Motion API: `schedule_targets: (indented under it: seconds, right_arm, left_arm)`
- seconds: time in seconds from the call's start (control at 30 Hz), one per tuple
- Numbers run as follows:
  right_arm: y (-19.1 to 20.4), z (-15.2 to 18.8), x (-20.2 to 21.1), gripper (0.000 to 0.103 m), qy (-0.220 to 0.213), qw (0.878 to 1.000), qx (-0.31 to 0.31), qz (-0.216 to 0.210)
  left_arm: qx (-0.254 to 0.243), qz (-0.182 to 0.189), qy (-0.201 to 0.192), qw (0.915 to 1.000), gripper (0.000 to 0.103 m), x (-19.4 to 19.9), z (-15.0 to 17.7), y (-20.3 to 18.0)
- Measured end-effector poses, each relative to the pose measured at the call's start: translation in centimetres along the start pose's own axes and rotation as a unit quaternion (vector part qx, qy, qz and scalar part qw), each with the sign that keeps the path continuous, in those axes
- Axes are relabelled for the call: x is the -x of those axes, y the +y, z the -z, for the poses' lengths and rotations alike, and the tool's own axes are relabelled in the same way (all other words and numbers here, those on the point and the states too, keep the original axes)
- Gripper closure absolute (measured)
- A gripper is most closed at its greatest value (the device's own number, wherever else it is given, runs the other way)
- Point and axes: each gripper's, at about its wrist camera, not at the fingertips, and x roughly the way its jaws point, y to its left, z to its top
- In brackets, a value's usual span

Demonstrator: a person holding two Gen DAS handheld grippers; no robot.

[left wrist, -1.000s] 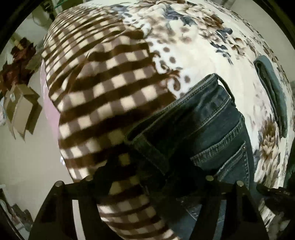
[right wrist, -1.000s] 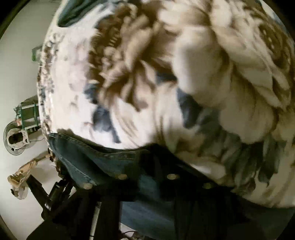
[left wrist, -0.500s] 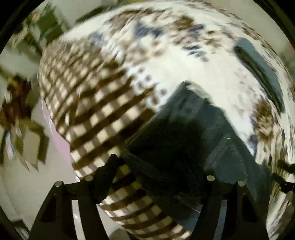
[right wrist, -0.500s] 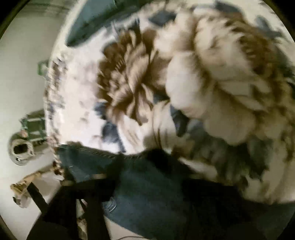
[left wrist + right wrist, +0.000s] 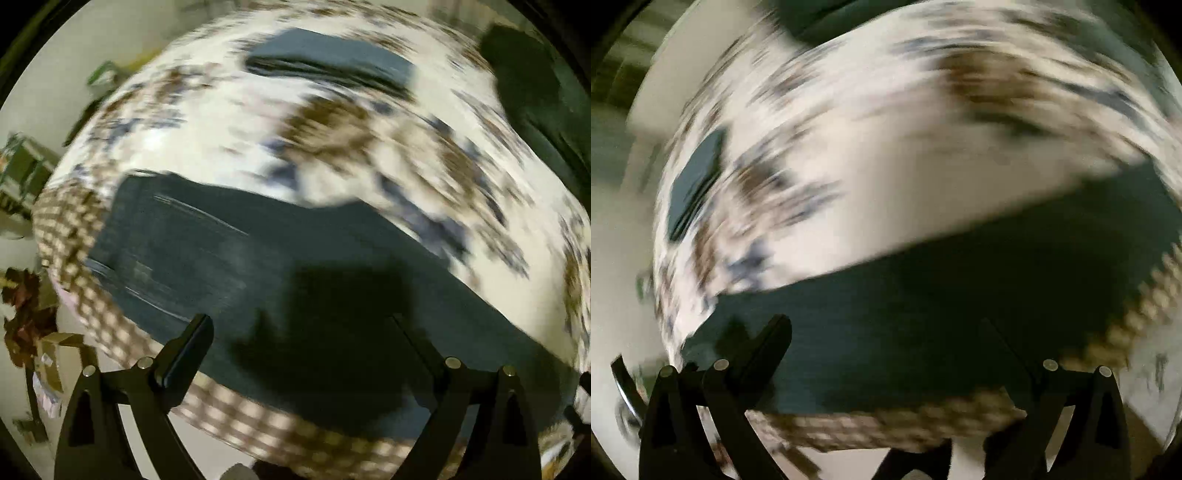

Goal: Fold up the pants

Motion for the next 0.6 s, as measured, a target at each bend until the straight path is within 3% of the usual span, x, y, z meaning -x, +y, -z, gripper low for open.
schedule_targets:
  seconds: [0.1, 0.17, 0.2, 0.23, 0.3, 0.4, 0.47, 0.6]
  right_arm:
    - [-11.1, 0.0, 2.6, 0.001, -0.022, 0.995, -0.097, -0.014]
    - [-16.4, 0.1, 3.2, 0.016, -0.040, 0.988, -0.144, -0.036]
    - [-19.4, -0.1, 3.3, 0.030, -0.049, 0.983, -0.169, -0.048]
    - [-21.7, -0.4, 3.2, 0.037, -0.053, 0.980, -0.185, -0.056]
    - [-26.0, -1.1, 2.4, 0.037, -0.063, 0.971, -0.216, -0.076]
    - [-30.2, -2.4, 0.4, 0.037, -0.069, 0.960, -0.244, -0.119]
    - [-31.7, -3.0, -0.8, 0.037, -0.087, 0.946, -0.259, -0.172]
    - [-31.2, -4.4, -2.1, 0.043, -0.125, 0.928, -0.257, -0.239]
  left_arm:
    - [-0.029, 0.014, 0.018, 0.9993, 0.008, -0.1, 1.8, -5.4]
    - [-0.050, 0.011, 0.029, 0.9982, 0.008, -0.3, 3.0, -8.6]
    - [-0.060, 0.012, 0.035, 0.9975, 0.008, -0.6, 3.7, -10.2]
    - [-0.067, 0.011, 0.039, 0.9969, 0.008, -0.8, 4.1, -11.3]
    - [-0.086, 0.009, 0.047, 0.9951, 0.008, -1.5, 5.1, -14.1]
    - [-0.107, 0.002, 0.059, 0.9925, 0.008, -3.1, 6.6, -17.1]
    - [-0.119, 0.000, 0.061, 0.9909, 0.008, -4.2, 7.3, -18.5]
    - [-0.136, -0.011, 0.061, 0.9888, 0.008, -6.7, 8.4, -19.8]
